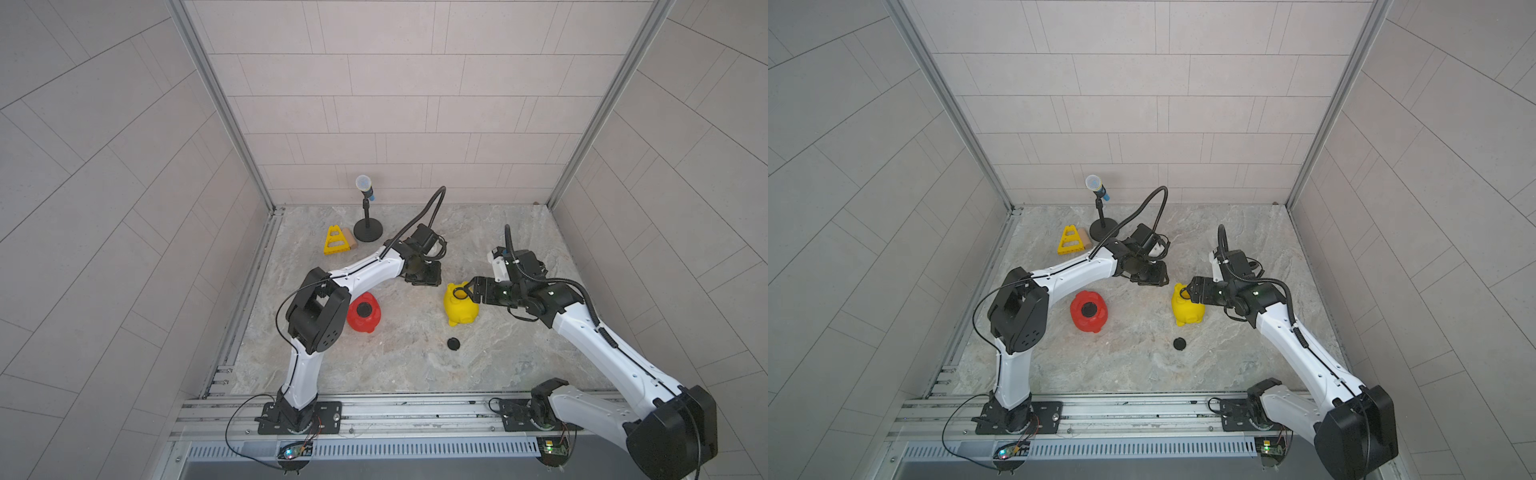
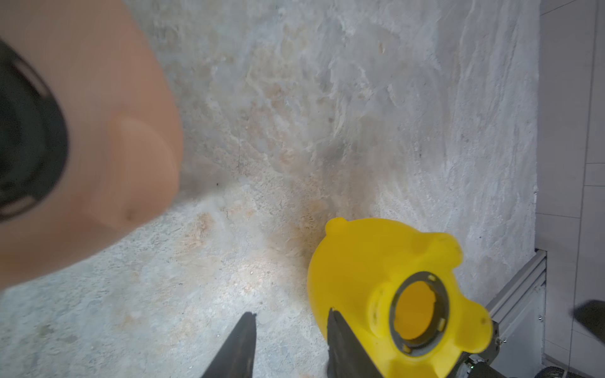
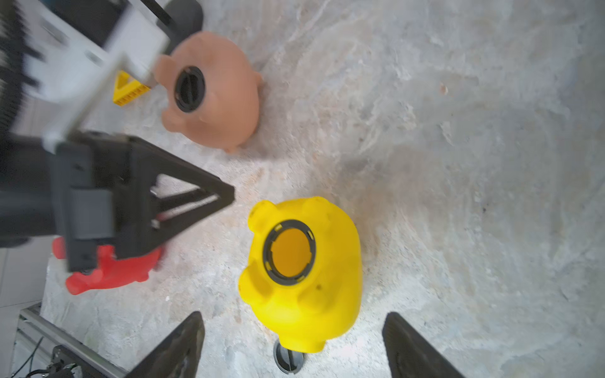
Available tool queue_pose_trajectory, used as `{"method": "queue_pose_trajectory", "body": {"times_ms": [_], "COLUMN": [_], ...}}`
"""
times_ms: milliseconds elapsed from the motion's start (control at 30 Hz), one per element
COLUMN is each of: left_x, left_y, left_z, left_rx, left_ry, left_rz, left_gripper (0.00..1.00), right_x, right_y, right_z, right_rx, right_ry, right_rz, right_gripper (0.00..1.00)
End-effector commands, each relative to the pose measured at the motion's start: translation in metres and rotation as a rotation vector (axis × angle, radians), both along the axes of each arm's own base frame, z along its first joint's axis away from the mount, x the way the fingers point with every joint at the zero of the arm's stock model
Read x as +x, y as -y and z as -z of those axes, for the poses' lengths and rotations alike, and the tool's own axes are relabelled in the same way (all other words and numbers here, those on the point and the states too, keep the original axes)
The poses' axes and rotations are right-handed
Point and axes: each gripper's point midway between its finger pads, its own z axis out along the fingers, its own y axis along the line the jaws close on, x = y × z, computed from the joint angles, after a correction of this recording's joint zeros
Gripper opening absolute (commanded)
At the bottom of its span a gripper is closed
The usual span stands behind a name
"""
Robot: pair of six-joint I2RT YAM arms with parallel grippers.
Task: Close piggy banks
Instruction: Adjust the piggy bank at the center of the board.
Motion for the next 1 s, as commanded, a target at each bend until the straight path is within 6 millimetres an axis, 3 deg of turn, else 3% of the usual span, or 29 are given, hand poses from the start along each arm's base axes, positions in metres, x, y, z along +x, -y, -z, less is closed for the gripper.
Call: {"method": "queue_pose_trajectory", "body": {"times_ms": [0,167,400,767,967], "left_x": [0.009,0.017,0.018,0.016,0.014], "left_y": [0.006,0.023,0.038,0.043,0.044], "left_z": [-0.023,-0.028,-0.017,0.003,0.011], "left_rx": [-0.030,-0.070,-0.106,-0.082,-0.071], "left_ry": [0.040,0.027,-0.019,-0.058,-0.071], "left_rz": [0.028,0.058,0.089,0.113,0.118], "left_gripper": [0.41,0.42,0.43,0.46,0.46], "right_x": [-0.020,-0.030,-0.031,-0.031,-0.027], "right_y": [0.011,0.000,-0.020,-0.027,-0.016], "right_z": [0.016,0.027,0.043,0.065,0.075], "right_rx": [-0.072,-0.081,-0.129,-0.192,-0.280], "right_ry": [-0.048,-0.060,-0.081,-0.119,-0.146], "right_rz": [-0.010,-0.072,-0.138,-0.174,-0.160], "right_gripper": [0.90,0.94,1.00,1.00,1.00]}}
